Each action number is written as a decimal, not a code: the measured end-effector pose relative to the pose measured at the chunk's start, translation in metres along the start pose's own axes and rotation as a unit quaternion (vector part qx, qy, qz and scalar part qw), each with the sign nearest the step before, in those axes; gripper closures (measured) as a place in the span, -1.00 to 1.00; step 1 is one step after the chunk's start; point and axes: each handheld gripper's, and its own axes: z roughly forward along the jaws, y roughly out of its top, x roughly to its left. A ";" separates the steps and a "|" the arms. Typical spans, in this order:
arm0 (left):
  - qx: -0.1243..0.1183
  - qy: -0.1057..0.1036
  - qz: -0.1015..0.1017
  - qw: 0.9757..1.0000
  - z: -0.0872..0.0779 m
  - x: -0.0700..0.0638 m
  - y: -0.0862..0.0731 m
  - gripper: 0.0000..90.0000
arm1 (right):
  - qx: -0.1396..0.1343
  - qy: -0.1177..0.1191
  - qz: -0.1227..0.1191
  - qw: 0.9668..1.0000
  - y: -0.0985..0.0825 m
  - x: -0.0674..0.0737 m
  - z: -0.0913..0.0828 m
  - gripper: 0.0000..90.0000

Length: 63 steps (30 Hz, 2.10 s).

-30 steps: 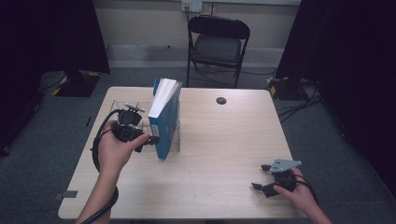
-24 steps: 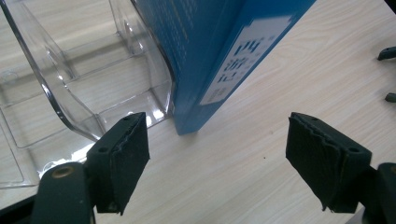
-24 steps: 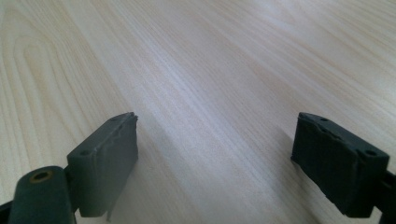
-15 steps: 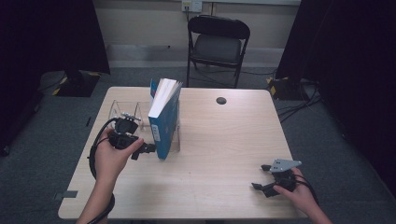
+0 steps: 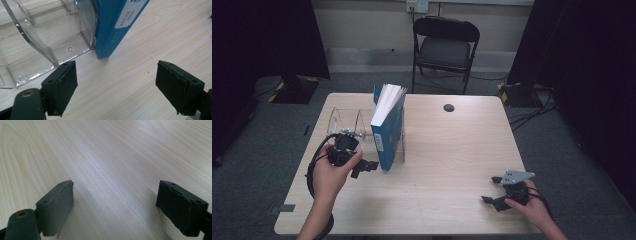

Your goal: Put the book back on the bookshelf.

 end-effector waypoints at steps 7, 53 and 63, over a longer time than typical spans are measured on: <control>0.003 -0.002 -0.002 1.000 0.006 0.002 -0.007 -0.61 | 0.000 0.000 0.000 1.000 0.000 0.000 0.000 -0.70; 0.031 -0.006 -0.019 0.999 0.054 0.020 -0.062 -0.58 | 0.000 0.000 0.000 1.000 0.000 0.000 0.000 -0.70; 0.039 -0.001 -0.019 0.999 0.062 0.021 -0.071 -0.59 | 0.000 0.000 0.000 1.000 0.000 0.000 0.000 -0.70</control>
